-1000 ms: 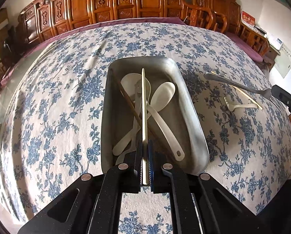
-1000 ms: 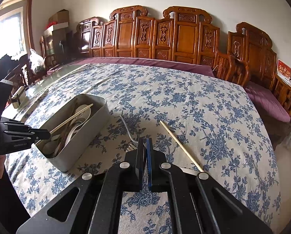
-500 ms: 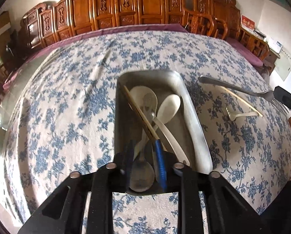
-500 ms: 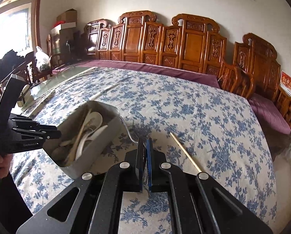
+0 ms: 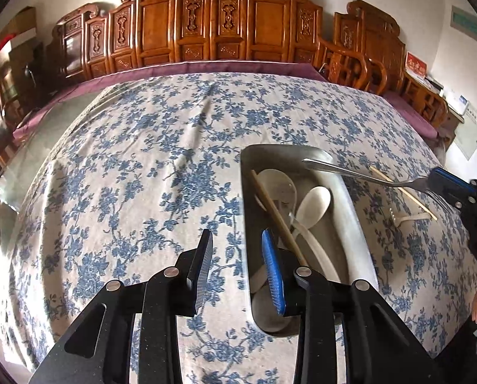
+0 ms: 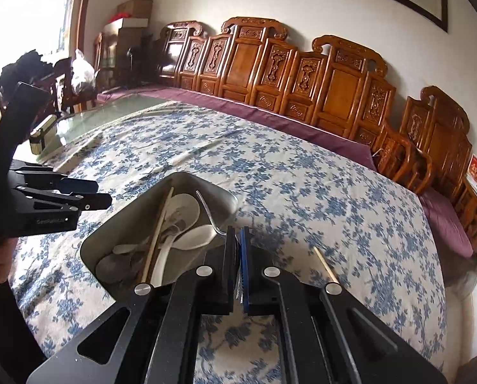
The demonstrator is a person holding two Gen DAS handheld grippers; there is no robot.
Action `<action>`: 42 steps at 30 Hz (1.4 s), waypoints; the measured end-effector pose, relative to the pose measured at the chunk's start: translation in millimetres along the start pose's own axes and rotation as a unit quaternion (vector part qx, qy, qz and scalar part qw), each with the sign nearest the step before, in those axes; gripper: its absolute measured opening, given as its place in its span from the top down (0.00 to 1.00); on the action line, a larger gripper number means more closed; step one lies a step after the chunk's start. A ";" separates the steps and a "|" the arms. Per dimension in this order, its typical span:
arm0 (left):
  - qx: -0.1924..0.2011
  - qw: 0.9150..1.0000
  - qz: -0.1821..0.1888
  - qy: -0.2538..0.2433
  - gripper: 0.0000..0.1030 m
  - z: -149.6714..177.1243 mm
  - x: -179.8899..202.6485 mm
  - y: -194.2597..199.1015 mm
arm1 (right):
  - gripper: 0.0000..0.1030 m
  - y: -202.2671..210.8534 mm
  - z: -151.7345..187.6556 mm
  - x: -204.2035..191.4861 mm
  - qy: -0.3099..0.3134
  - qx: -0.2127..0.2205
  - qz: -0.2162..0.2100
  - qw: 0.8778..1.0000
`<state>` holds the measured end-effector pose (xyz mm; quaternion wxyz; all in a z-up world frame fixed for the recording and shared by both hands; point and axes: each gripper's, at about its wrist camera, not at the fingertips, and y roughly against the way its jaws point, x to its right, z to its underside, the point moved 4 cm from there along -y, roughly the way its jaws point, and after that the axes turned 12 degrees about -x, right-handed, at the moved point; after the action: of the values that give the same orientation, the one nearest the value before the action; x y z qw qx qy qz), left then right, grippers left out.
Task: Organize utensils
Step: 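Open the left tool over the tray while the right tool lowers the silver fork in and opens, then grasp the white plastic fork with the left tool while the right tool grasps a wooden chopstick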
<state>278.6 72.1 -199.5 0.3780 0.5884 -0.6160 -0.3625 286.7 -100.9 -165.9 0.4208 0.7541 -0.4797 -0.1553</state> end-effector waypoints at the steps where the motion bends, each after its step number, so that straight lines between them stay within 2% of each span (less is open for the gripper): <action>1: 0.002 1.000 -0.002 0.000 0.71 0.9 -1.6 0.6 | 0.96 -4.4 -3.2 -4.0 0.005 -0.004 0.004 1.000; 9: 0.009 1.000 -0.005 0.002 0.70 4.3 -11.3 3.7 | 0.96 -37.2 -20.9 -25.9 0.024 -0.029 0.043 0.998; 17: 0.014 1.000 0.005 0.009 0.65 3.6 -16.0 7.3 | 0.95 -46.4 -18.9 -42.0 0.019 -0.043 0.053 0.997; 20: 0.015 1.000 0.007 0.010 0.65 3.4 -16.7 8.1 | 0.94 -46.6 -17.3 -45.5 0.008 -0.049 0.033 0.998; 26: 0.016 1.000 0.010 0.013 0.65 4.6 -17.9 8.5 | 0.93 -49.2 -9.5 -55.5 -0.032 -0.069 -0.058 0.995; 31: 0.013 1.000 0.011 0.014 0.65 4.8 -17.7 8.2 | 0.93 -51.9 -6.6 -63.8 -0.046 -0.077 -0.102 0.991; 38: 0.015 1.000 0.015 0.011 0.65 5.0 -14.2 10.0 | 0.93 -36.0 -0.9 -49.5 -0.043 -0.056 -0.102 0.992; 42: 0.019 1.000 0.016 0.001 0.54 5.3 -4.0 13.2 | 0.93 -23.4 11.8 -18.5 -0.048 -0.047 -0.089 0.994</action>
<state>268.0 76.7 -190.3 0.3726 0.5861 -0.6318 -0.3441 283.9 -86.6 -194.5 0.4171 0.7647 -0.4227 -0.2502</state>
